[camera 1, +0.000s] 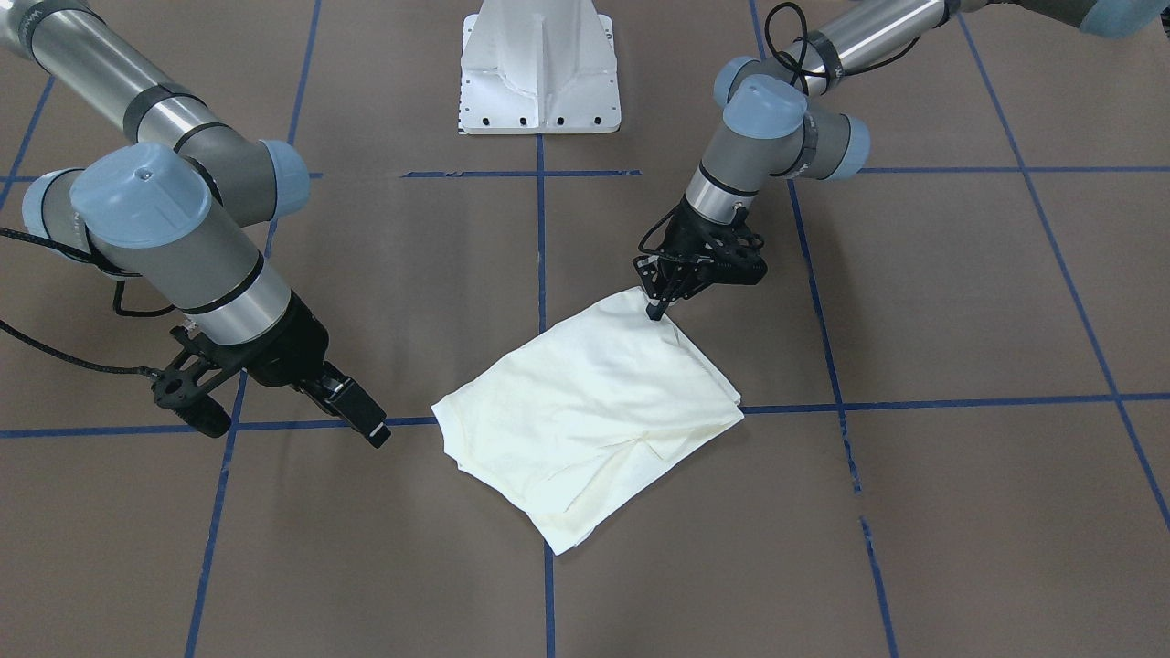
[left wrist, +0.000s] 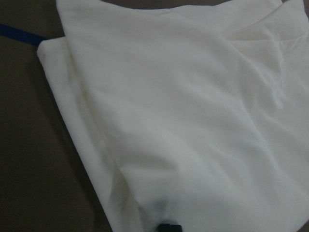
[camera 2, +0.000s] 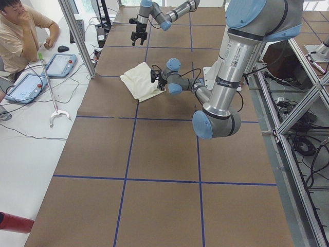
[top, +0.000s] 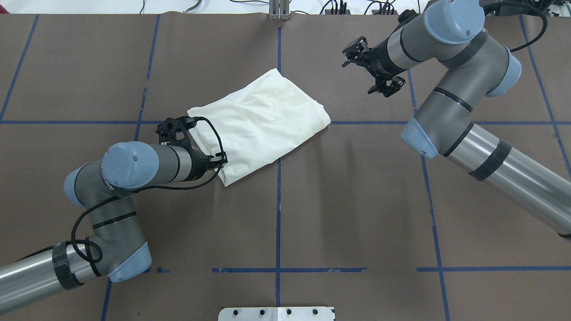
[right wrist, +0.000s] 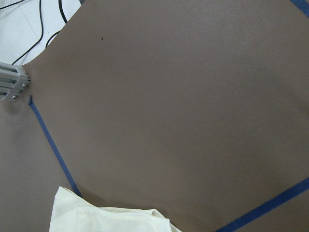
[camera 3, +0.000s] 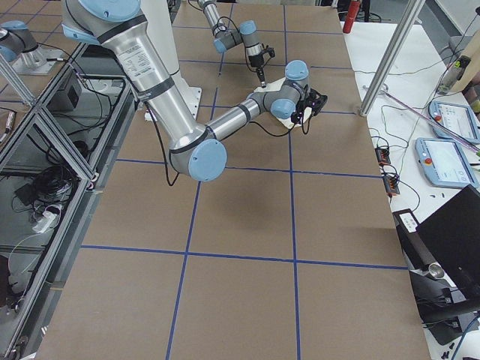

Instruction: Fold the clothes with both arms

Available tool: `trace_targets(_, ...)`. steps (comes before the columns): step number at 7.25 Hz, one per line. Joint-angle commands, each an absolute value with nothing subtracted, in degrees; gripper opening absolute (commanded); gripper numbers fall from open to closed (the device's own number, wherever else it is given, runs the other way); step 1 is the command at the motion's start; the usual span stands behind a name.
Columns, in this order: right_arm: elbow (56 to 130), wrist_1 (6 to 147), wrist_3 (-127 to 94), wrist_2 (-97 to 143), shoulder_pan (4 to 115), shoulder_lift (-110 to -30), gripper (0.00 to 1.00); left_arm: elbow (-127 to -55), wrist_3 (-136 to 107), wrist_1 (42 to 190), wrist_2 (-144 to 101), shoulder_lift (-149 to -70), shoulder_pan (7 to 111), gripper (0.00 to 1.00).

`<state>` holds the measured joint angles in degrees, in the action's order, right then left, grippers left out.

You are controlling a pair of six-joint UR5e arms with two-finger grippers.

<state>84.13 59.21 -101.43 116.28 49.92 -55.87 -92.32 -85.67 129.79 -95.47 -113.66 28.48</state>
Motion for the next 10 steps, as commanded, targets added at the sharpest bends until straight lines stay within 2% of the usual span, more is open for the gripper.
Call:
trace_targets(1,84.29,59.24,-101.43,116.37,50.01,-55.90,1.00,-93.85,-85.43,129.73,-95.80,-111.11,29.00,0.00)
trace_targets(3,85.51,60.99,-99.60,117.67,51.93,-57.56,1.00,-103.75,-75.99,128.42,-95.97,-102.09,31.36,0.00)
trace_targets(6,94.37,61.00,-81.28,124.42,58.76,-72.81,1.00,-107.66,-54.06,128.50,-109.64,-91.53,47.93,0.00)
trace_targets(8,97.99,61.00,-62.59,133.28,68.94,-83.71,1.00,-105.22,-33.06,127.97,-118.18,-87.38,63.29,0.22)
trace_targets(10,97.91,64.74,-45.61,136.14,75.91,-89.71,1.00,-102.05,-13.28,116.45,-126.09,-88.49,79.38,0.49)
